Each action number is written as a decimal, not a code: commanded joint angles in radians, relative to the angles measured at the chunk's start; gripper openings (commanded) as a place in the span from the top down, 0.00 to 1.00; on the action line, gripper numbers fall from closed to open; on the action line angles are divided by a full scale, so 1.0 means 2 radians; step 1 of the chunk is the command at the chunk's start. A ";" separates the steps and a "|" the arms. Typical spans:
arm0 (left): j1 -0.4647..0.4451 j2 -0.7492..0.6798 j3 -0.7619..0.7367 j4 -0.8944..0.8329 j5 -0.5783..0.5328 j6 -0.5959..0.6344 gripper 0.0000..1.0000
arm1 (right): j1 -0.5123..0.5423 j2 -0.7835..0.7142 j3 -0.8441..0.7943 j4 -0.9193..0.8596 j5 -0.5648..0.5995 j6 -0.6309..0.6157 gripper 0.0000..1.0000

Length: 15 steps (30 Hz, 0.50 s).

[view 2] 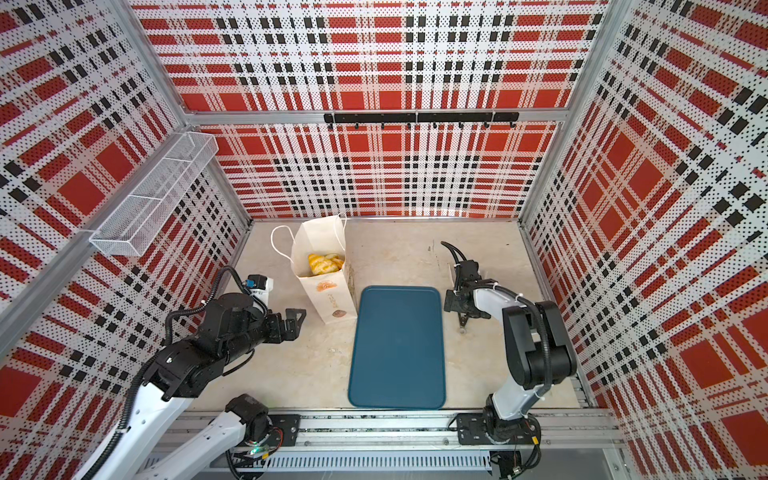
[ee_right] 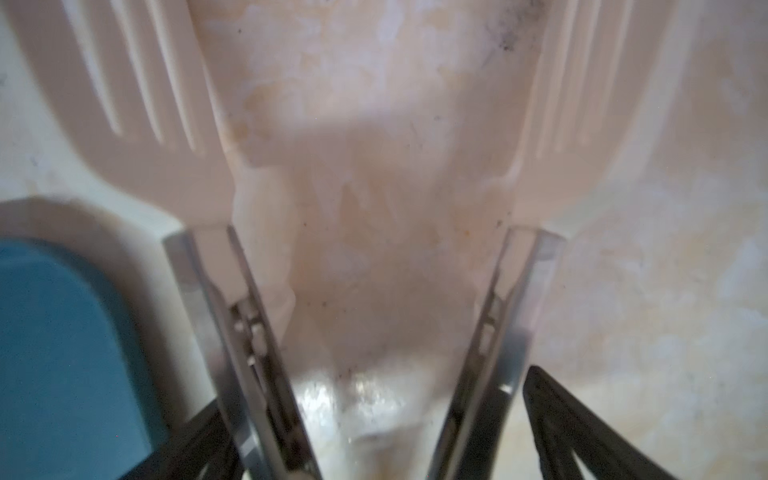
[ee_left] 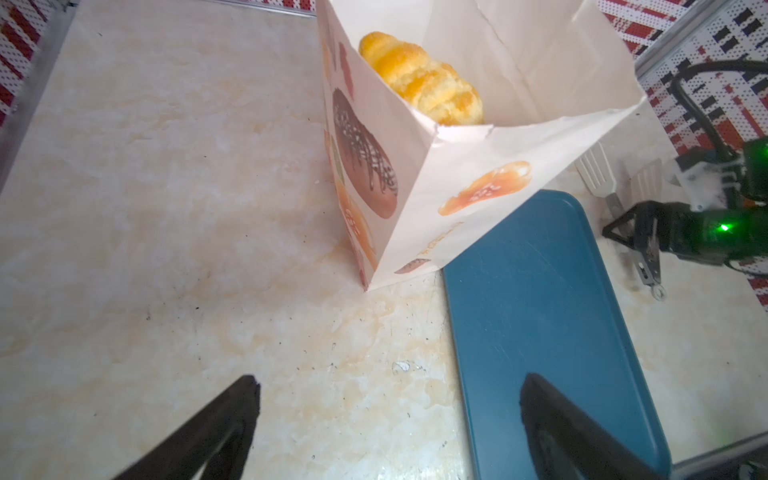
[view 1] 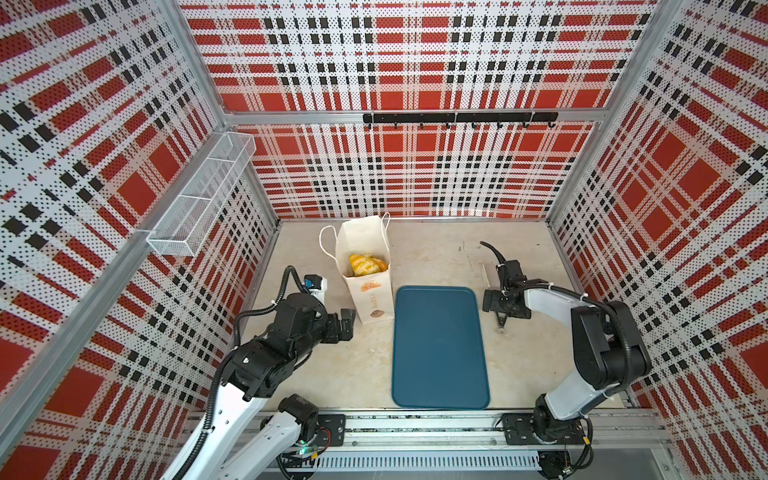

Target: Place the fake bread into the paper bag

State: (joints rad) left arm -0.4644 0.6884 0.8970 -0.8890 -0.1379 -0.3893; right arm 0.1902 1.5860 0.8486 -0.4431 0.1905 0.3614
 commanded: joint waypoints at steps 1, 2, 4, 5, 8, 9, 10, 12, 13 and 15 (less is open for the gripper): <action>0.011 -0.001 -0.017 0.027 -0.050 -0.007 0.00 | 0.013 -0.074 -0.033 0.057 0.002 -0.014 0.00; 0.014 0.000 -0.021 0.032 -0.060 -0.008 0.01 | 0.015 -0.094 -0.044 0.065 0.003 -0.020 0.00; 0.022 0.003 -0.031 0.042 -0.085 -0.015 0.01 | 0.016 -0.143 -0.066 0.082 0.007 -0.035 0.00; 0.026 0.004 -0.036 0.046 -0.099 -0.018 0.00 | 0.016 -0.166 -0.076 0.090 0.009 -0.045 0.00; 0.039 0.004 -0.058 0.073 -0.149 -0.025 0.01 | 0.016 -0.246 -0.117 0.140 0.008 -0.087 0.00; 0.042 0.002 -0.067 0.086 -0.165 -0.026 0.01 | 0.016 -0.271 -0.133 0.162 0.008 -0.102 0.00; 0.045 0.000 -0.077 0.101 -0.180 -0.026 0.01 | 0.016 -0.294 -0.150 0.185 0.013 -0.114 0.00; 0.049 -0.005 -0.102 0.144 -0.206 -0.021 0.01 | 0.016 -0.333 -0.188 0.235 0.035 -0.139 0.00; 0.050 -0.007 -0.116 0.168 -0.215 -0.014 0.01 | 0.016 -0.348 -0.206 0.262 0.043 -0.152 0.00; 0.051 -0.005 -0.146 0.224 -0.235 0.003 0.01 | 0.016 -0.369 -0.251 0.336 0.051 -0.180 0.00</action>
State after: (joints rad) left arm -0.3729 0.6846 0.6529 -0.6258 -0.4828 -0.4084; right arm 0.2222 0.8810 0.4324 -0.0128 0.2455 0.1234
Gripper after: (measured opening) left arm 0.995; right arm 0.998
